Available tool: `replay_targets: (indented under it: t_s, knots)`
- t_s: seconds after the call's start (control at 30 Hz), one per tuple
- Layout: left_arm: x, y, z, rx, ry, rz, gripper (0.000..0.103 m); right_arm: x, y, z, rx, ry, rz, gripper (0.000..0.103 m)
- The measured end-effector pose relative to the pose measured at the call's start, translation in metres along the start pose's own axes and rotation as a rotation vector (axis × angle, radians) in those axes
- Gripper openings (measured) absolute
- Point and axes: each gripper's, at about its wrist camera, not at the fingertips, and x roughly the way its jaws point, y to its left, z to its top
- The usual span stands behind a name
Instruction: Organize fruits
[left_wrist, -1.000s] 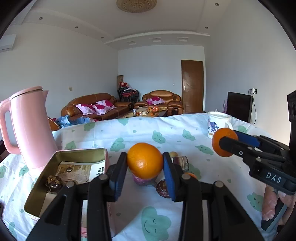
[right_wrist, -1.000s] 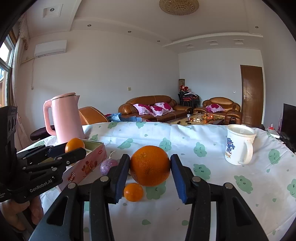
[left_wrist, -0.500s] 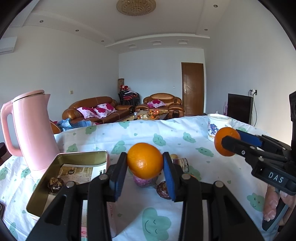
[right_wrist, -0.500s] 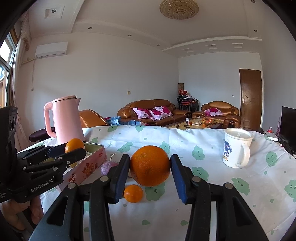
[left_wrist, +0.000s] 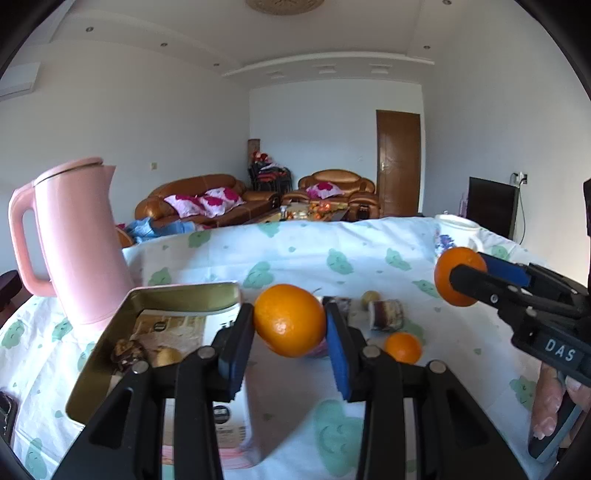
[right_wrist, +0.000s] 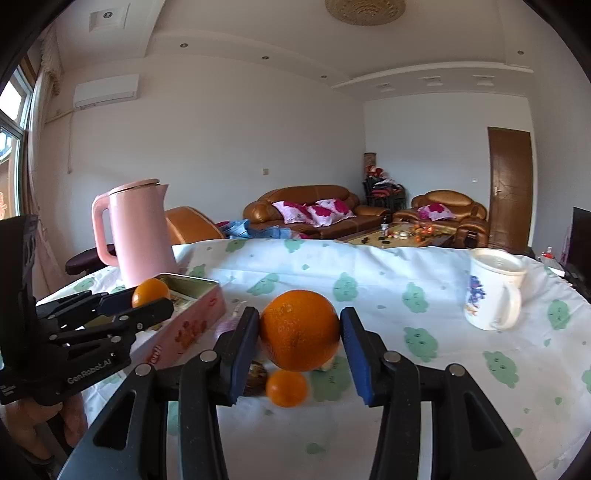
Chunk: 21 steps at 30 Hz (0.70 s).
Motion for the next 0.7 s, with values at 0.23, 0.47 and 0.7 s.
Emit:
replay_targets:
  t_s: [0.23, 0.47, 0.7]
  knots:
    - [0.002, 0.026, 0.000, -0.030, 0.049, 0.042, 0.039, 0.017, 0.028, 0.012, -0.030, 0.033, 0.063, 0.048]
    - [0.001, 0.045, 0.000, -0.049, 0.069, 0.071, 0.039, 0.030, 0.057, 0.021, -0.064, 0.049, 0.119, 0.048]
    - [0.000, 0.061, 0.001, -0.058, 0.081, 0.102, 0.039, 0.043, 0.084, 0.032, -0.104, 0.051, 0.164, 0.048]
